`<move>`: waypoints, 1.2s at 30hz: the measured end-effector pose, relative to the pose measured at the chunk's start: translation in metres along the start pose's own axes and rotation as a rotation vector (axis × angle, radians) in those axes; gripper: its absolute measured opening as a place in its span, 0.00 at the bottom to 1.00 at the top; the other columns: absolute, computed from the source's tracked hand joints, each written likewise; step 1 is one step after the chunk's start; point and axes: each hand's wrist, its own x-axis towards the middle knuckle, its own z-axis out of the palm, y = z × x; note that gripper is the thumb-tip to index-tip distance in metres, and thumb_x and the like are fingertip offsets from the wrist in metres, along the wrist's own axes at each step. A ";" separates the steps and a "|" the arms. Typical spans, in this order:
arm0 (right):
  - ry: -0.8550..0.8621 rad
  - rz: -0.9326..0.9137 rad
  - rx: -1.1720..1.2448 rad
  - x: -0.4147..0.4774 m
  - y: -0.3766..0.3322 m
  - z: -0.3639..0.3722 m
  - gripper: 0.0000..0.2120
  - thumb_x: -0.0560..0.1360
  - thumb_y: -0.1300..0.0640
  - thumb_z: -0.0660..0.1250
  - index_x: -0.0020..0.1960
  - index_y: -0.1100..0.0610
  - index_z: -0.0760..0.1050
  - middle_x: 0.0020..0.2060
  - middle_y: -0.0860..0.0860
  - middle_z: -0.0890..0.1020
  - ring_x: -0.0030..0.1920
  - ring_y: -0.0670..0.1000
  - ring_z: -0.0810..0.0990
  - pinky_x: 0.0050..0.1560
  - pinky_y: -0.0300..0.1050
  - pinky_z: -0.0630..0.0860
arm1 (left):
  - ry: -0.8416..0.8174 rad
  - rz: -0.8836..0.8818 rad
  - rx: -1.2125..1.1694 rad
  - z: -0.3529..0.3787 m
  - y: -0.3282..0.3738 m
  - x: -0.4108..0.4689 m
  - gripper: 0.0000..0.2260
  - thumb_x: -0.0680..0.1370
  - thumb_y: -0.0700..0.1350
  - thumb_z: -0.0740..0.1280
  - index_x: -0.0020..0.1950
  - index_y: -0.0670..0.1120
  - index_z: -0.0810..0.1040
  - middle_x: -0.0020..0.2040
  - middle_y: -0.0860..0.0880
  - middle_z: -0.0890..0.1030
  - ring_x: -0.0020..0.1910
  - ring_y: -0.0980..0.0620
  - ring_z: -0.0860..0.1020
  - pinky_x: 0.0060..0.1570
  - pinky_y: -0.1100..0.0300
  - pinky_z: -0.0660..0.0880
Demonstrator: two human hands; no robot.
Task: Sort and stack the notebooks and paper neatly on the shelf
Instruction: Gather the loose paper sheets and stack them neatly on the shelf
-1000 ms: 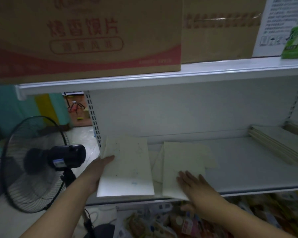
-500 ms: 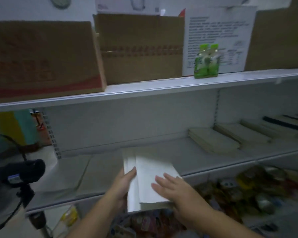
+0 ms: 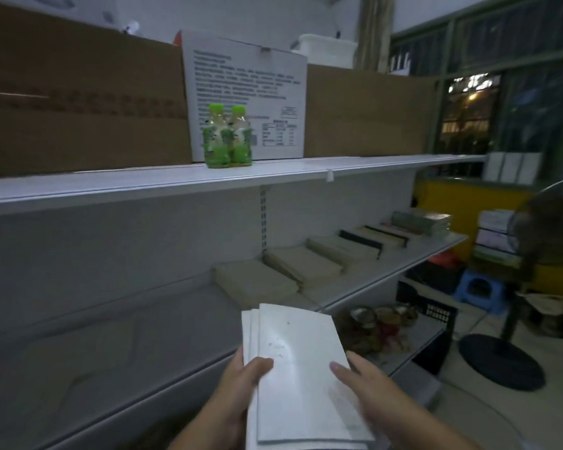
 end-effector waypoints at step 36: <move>-0.327 -0.332 -0.482 0.360 -0.106 -0.012 0.28 0.74 0.64 0.59 0.73 0.54 0.61 0.64 0.55 0.73 0.56 0.53 0.75 0.48 0.32 0.74 | 0.664 0.015 0.459 0.011 0.077 0.266 0.29 0.70 0.46 0.66 0.70 0.41 0.68 0.69 0.44 0.71 0.66 0.44 0.72 0.67 0.52 0.68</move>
